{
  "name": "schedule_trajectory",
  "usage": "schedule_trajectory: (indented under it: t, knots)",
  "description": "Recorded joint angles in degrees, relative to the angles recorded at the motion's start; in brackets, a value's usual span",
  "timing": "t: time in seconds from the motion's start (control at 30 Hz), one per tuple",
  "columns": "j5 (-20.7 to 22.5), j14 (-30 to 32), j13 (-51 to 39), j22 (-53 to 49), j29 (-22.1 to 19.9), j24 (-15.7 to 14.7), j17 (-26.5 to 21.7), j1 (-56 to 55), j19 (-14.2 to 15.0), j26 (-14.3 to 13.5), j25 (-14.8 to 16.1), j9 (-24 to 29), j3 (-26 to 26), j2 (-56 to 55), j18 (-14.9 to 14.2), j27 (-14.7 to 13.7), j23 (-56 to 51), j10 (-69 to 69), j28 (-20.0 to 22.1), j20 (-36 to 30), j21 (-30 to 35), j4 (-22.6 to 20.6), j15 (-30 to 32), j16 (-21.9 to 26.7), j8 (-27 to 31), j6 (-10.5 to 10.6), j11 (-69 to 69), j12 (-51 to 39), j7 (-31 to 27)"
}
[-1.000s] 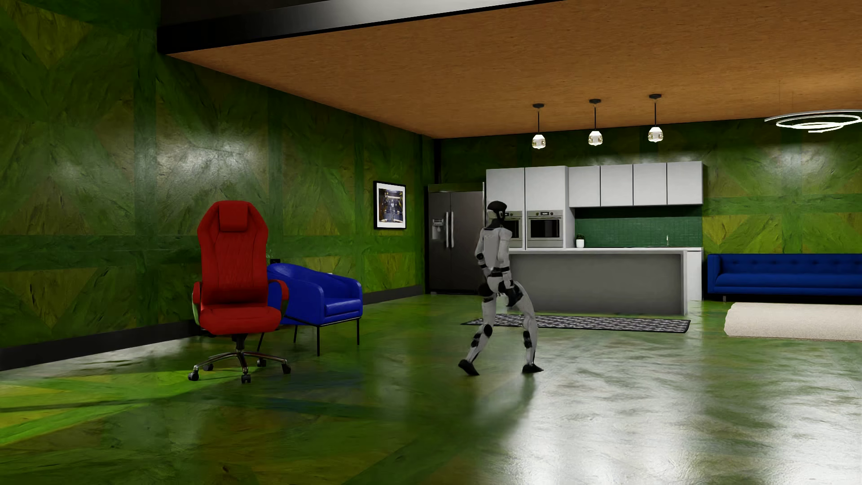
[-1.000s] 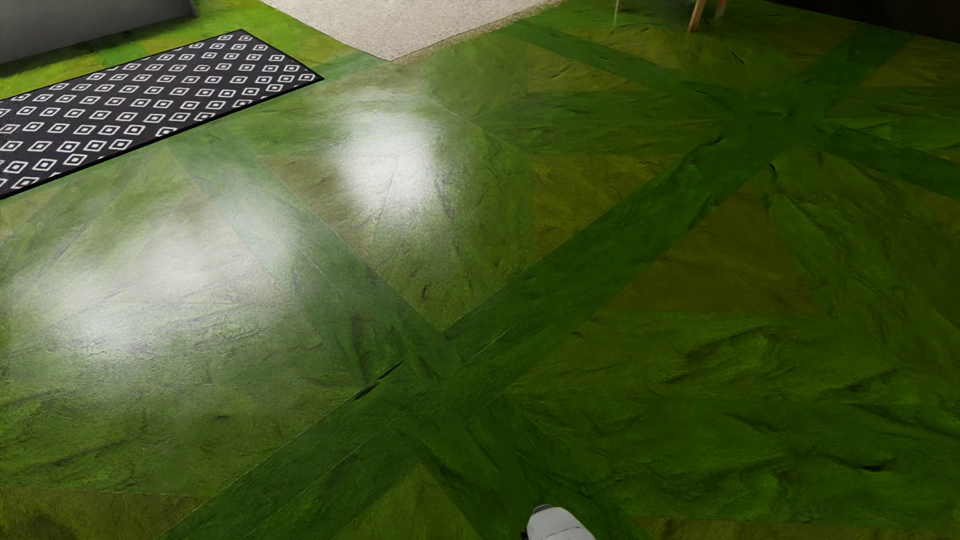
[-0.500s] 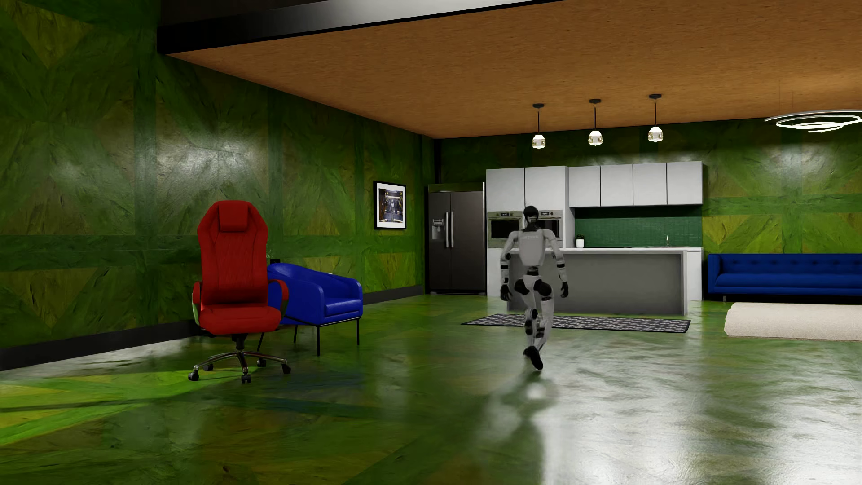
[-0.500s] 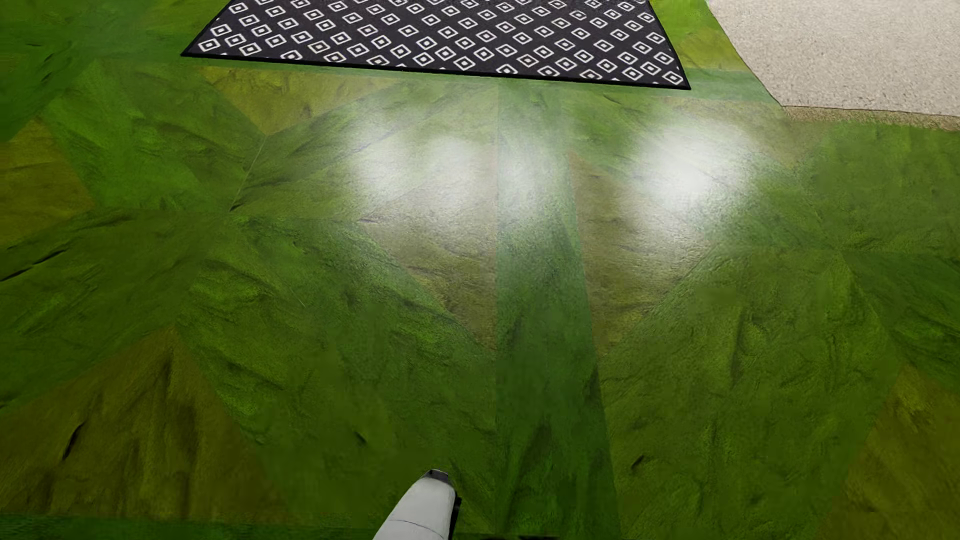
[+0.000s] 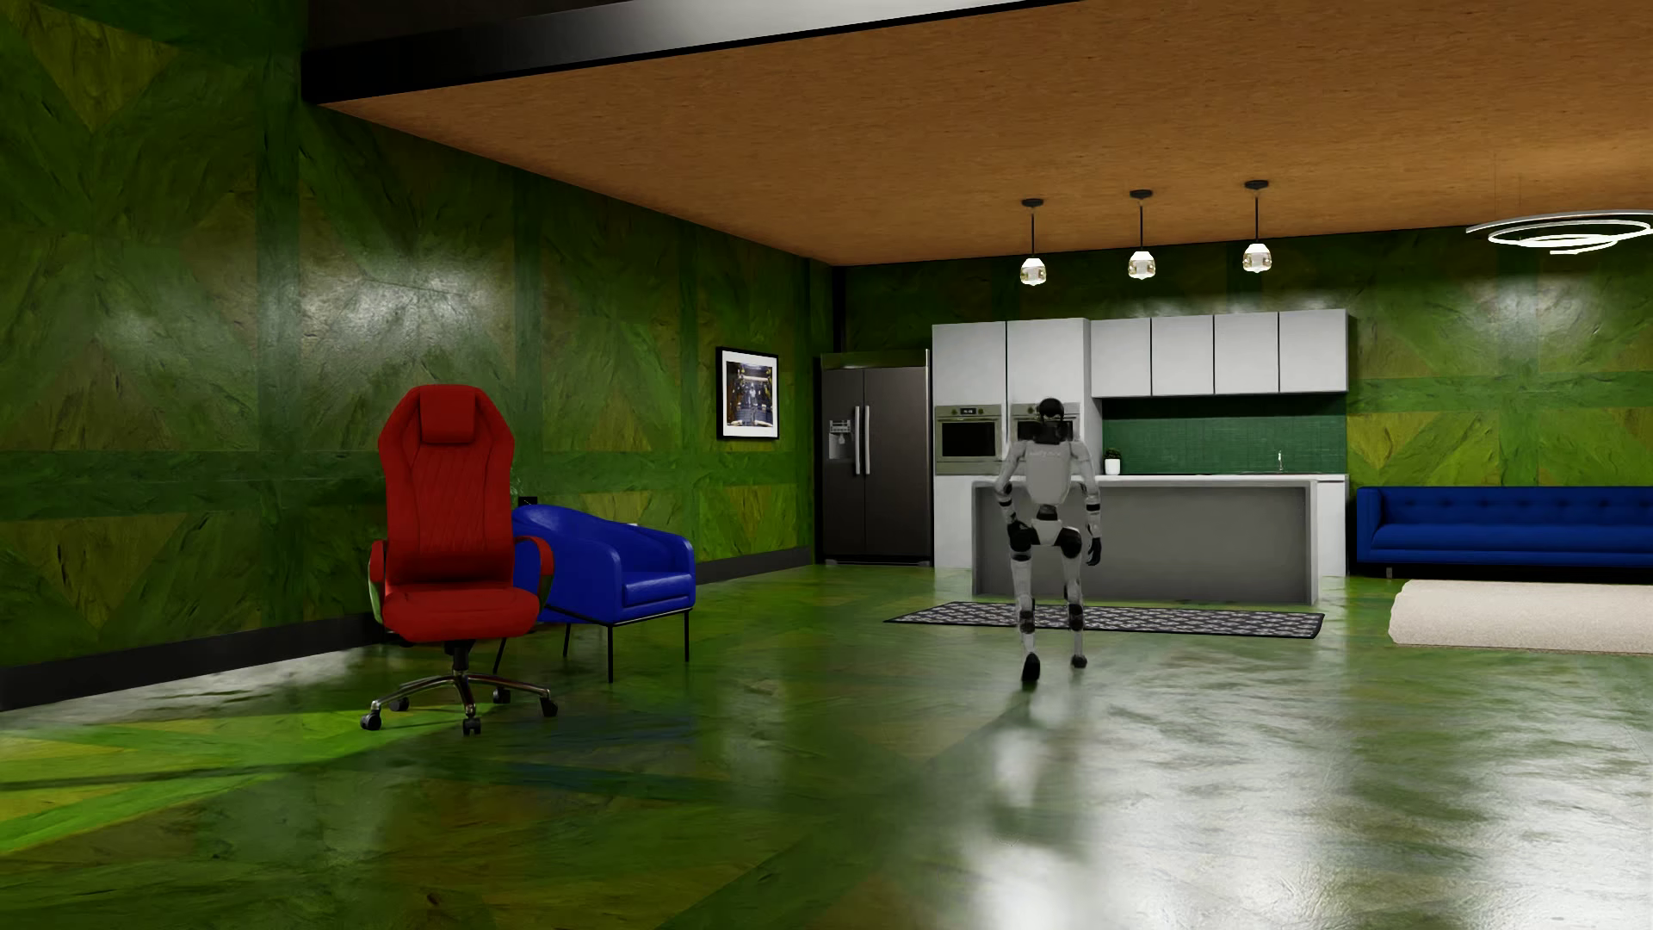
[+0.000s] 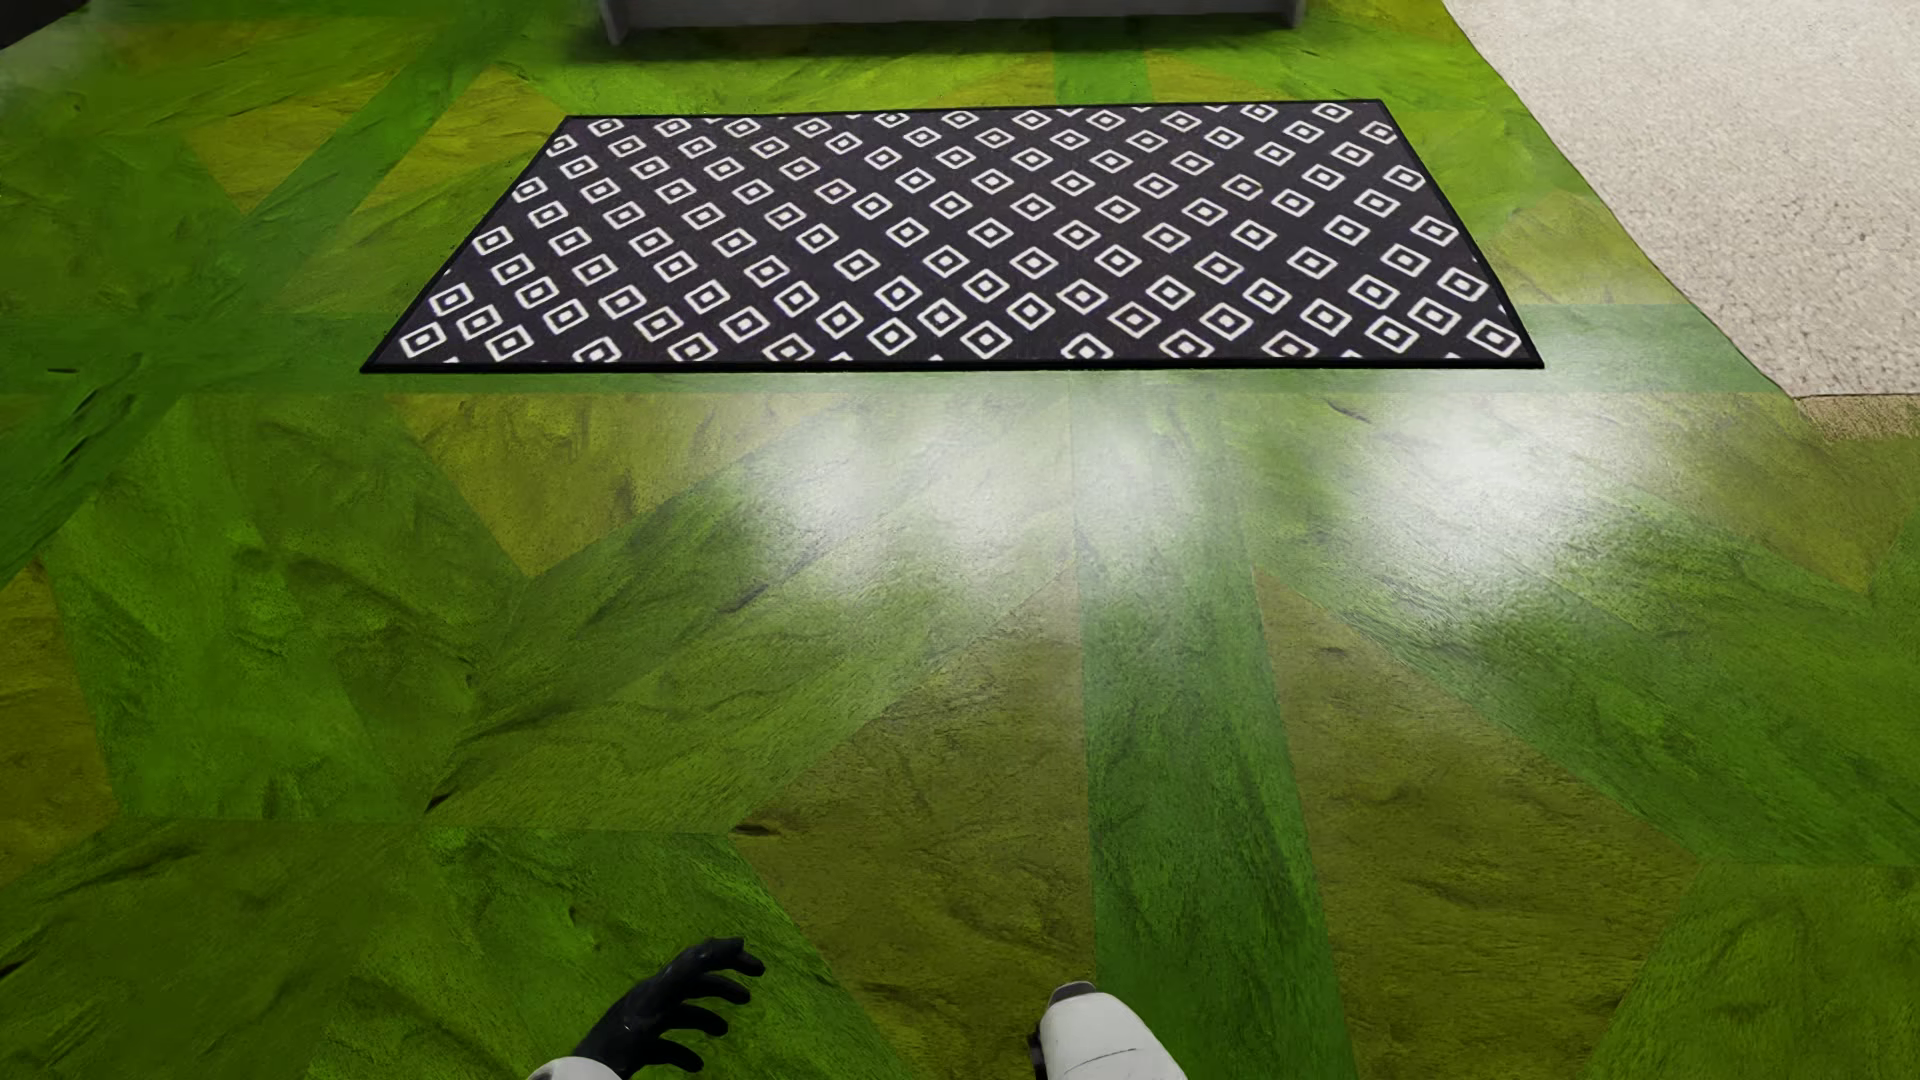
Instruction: Walk to the counter
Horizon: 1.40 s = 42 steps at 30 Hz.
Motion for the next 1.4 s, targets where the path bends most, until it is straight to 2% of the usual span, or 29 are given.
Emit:
schedule_trajectory:
  t: [0.03,0.1,0.13,0.2,0.27,0.33,0.37,0.43,0.47,0.5,0.57,0.6,0.63,0.67,0.73,0.8,0.87,0.9,0.93,0.97,1.03,1.07,1.1,1.13,1.17,1.23,1.27,1.33,1.4]
  knots:
    - [1.9,8.1,-0.3,2.3,0.0,0.0,0.1,-0.7,0.0,0.0,0.0,-0.9,0.0,-1.0,0.0,0.0,2.6,6.3,0.0,0.1,0.4,1.6,2.2,-1.2,0.0,1.7,6.0,1.2,0.0]
    - [6.2,26.0,-2.0,8.4,0.0,0.0,0.6,-7.4,0.0,0.0,0.0,-0.4,2.2,4.2,0.0,0.0,6.9,26.9,0.0,-3.7,1.0,3.0,-1.4,-2.6,0.0,3.1,12.1,3.5,0.0]
    - [7.7,27.3,-2.9,11.5,0.0,0.0,1.0,-13.7,0.0,0.0,0.0,-0.1,4.0,8.9,0.0,0.0,7.1,38.2,0.0,-7.4,0.9,2.5,-3.3,-2.5,0.0,2.8,10.9,3.6,0.0]
    - [8.6,22.6,-4.5,16.7,0.0,0.0,1.2,-26.3,0.0,0.0,0.0,0.6,9.9,20.1,0.0,0.0,4.0,49.3,0.0,-11.8,1.1,0.3,-4.2,-2.7,0.0,0.7,4.7,5.5,0.0]
    - [8.1,27.1,-6.1,20.4,0.0,0.0,0.7,-36.2,0.0,0.0,0.0,1.3,16.9,30.8,0.0,0.0,-1.3,39.6,0.0,-14.5,0.3,-2.0,-3.8,-2.2,0.0,-1.6,-1.7,9.3,0.0]
    - [7.2,33.7,-8.7,21.7,0.0,0.0,-0.2,-43.4,0.0,0.0,0.0,1.4,22.3,38.7,0.0,0.0,-6.8,17.4,0.0,-15.2,-1.0,-1.9,-3.9,-1.4,0.0,-2.7,-5.8,13.3,0.0]
    - [7.0,27.4,-10.3,22.0,0.0,0.0,-0.8,-45.3,0.0,0.0,0.0,1.0,24.3,41.8,0.0,0.0,-9.1,6.3,0.0,-14.9,-1.8,-1.3,-4.5,-1.3,0.0,-2.7,-7.2,14.9,0.0]
    - [5.7,-0.1,-12.8,23.6,0.0,0.0,-1.6,-48.3,0.0,0.0,0.0,-0.4,27.6,45.9,0.0,0.0,-12.5,-2.4,0.0,-15.4,-3.9,0.9,-5.2,-1.6,0.0,-2.3,-6.9,17.3,0.0]
    - [4.1,-1.4,-13.0,25.4,0.0,0.0,-1.4,-50.6,0.0,0.0,0.0,-1.0,29.4,46.8,0.0,0.0,-13.1,-2.0,0.0,-15.0,-5.6,1.6,-4.1,-2.2,0.0,-2.6,-5.1,17.9,0.0]
    - [2.8,9.2,-12.6,27.1,0.0,0.0,-0.9,-53.0,0.0,0.0,0.0,-0.8,31.1,49.6,0.0,0.0,-13.4,-0.2,0.0,-13.8,-7.7,2.2,-2.2,-2.8,0.0,-2.7,-4.2,18.9,0.0]
    - [-1.6,32.1,-10.2,28.2,0.0,0.0,0.8,-55.9,0.0,0.0,0.0,-1.9,27.3,46.9,0.0,0.0,-10.0,8.9,0.0,-17.3,-8.4,-4.3,15.0,-2.9,0.0,-6.1,10.2,19.2,0.0]
    - [-2.2,31.1,-9.5,28.3,0.0,0.0,1.5,-52.7,0.0,0.0,0.0,-1.1,25.9,41.5,0.0,0.0,-7.7,10.7,0.0,-16.4,-7.5,-6.1,18.1,-2.9,0.0,-6.8,21.2,17.7,0.0]
    - [-2.4,29.7,-9.2,28.0,0.0,0.0,1.8,-48.9,0.0,0.0,0.0,-0.1,24.4,35.6,0.0,0.0,-5.4,11.4,0.0,-15.4,-5.7,-8.1,16.8,-3.0,0.0,-7.1,32.1,16.1,0.0]
    - [-1.9,27.1,-9.2,26.8,0.0,0.0,1.9,-43.3,0.0,0.0,0.0,1.1,22.6,29.6,0.0,0.0,-3.3,9.6,0.0,-14.5,-3.2,-9.5,9.8,-3.0,0.0,-6.8,40.4,14.1,0.0]
    - [0.7,18.9,-6.9,22.3,0.0,0.0,1.7,-30.6,0.0,0.0,0.0,1.9,16.0,20.2,0.0,0.0,-0.6,3.6,0.0,-11.1,-0.3,-9.3,-1.4,-2.6,0.0,-4.5,42.4,10.7,0.0]
    - [2.4,10.7,-3.7,13.9,0.0,0.0,0.9,-19.7,0.0,0.0,0.0,2.4,9.1,13.7,0.0,0.0,-0.1,-2.1,0.0,-9.0,0.6,-7.0,-3.6,-0.8,0.0,-2.0,28.8,7.4,0.0]
    - [2.1,3.1,-1.1,8.5,0.0,0.0,0.5,-12.6,0.0,0.0,0.0,1.4,4.8,10.4,0.0,0.0,0.2,-4.8,0.0,-5.2,0.9,-5.2,-2.0,0.0,0.0,-1.1,6.0,2.9,0.0]
    - [1.7,0.2,-0.2,6.7,0.0,0.0,0.7,-10.6,0.0,0.0,0.0,0.4,3.4,9.5,0.0,0.0,0.9,-5.2,0.0,-2.9,0.8,-4.8,3.6,0.3,0.0,-1.2,-5.5,0.5,0.0]
    - [0.6,-2.3,0.6,5.2,0.0,0.0,0.9,-8.7,0.0,0.0,0.0,-0.6,2.4,8.2,0.0,0.0,1.5,-5.1,0.0,-1.0,0.8,-4.3,13.8,0.6,0.0,-1.5,-19.9,-1.4,0.0]
    - [-0.5,-3.5,0.9,4.1,0.0,0.0,1.1,-6.2,0.0,0.0,0.0,-0.7,1.6,6.5,0.0,0.0,2.7,-4.5,0.0,-0.2,1.2,-3.3,14.9,1.0,0.0,-1.7,-28.7,-2.9,0.0]
    - [-0.4,0.5,1.3,3.2,0.0,0.0,1.4,-1.8,0.0,0.0,0.0,-0.2,0.0,3.2,0.0,0.0,5.1,0.2,0.0,0.6,2.2,-0.8,-7.2,1.3,0.0,-1.9,-3.1,-2.8,0.0]
    - [1.1,6.6,1.3,4.1,0.0,0.0,1.5,-2.3,0.0,0.0,0.0,-0.9,-0.1,2.4,0.0,0.0,6.8,6.3,0.0,0.6,2.5,0.5,-10.6,0.5,0.0,-1.3,2.3,-1.5,0.0]
    - [4.9,16.7,1.2,7.2,0.0,0.0,1.6,-3.0,0.0,0.0,0.0,-0.8,0.9,3.7,0.0,0.0,10.2,14.4,0.0,0.6,4.0,4.1,-13.2,-1.3,0.0,1.3,7.5,0.3,0.0]
    - [5.5,22.9,-0.4,10.6,0.0,0.0,1.4,-9.1,0.0,0.0,0.0,-0.2,2.3,7.4,0.0,0.0,10.5,27.4,0.0,-2.8,4.0,3.2,-15.1,-2.0,0.0,1.4,7.5,0.8,0.0]
    - [7.9,30.2,-0.7,13.9,0.0,0.0,1.5,-16.8,0.0,0.0,0.0,1.0,3.2,11.1,0.0,0.0,8.7,43.6,0.0,-6.4,-0.6,4.5,-17.5,-2.5,0.0,2.7,7.5,1.5,0.0]
    - [8.4,7.1,-4.5,13.6,0.0,0.0,1.6,-26.6,0.0,0.0,0.0,3.3,11.2,19.2,0.0,0.0,3.4,58.0,0.0,-11.4,-0.2,0.9,-18.0,-1.7,0.0,-0.3,3.1,3.9,0.0]
    - [8.5,4.8,-5.7,16.7,0.0,0.0,1.5,-33.3,0.0,0.0,0.0,4.0,14.7,23.2,0.0,0.0,-0.1,59.7,0.0,-11.6,-1.9,0.3,-18.1,-2.6,0.0,-1.5,0.7,5.6,0.0]
    - [8.2,23.0,-7.4,21.9,0.0,0.0,1.2,-46.0,0.0,0.0,0.0,4.7,18.9,29.8,0.0,0.0,-9.3,48.0,0.0,-12.3,-5.5,0.2,-18.4,-3.4,0.0,-2.9,-3.4,8.7,0.0]
    - [6.7,30.1,-8.9,23.4,0.0,0.0,0.8,-53.6,0.0,0.0,0.0,4.5,22.6,33.0,0.0,0.0,-17.9,25.7,0.0,-17.0,-9.1,-0.7,-18.7,-2.5,0.0,-4.3,-4.6,10.4,0.0]
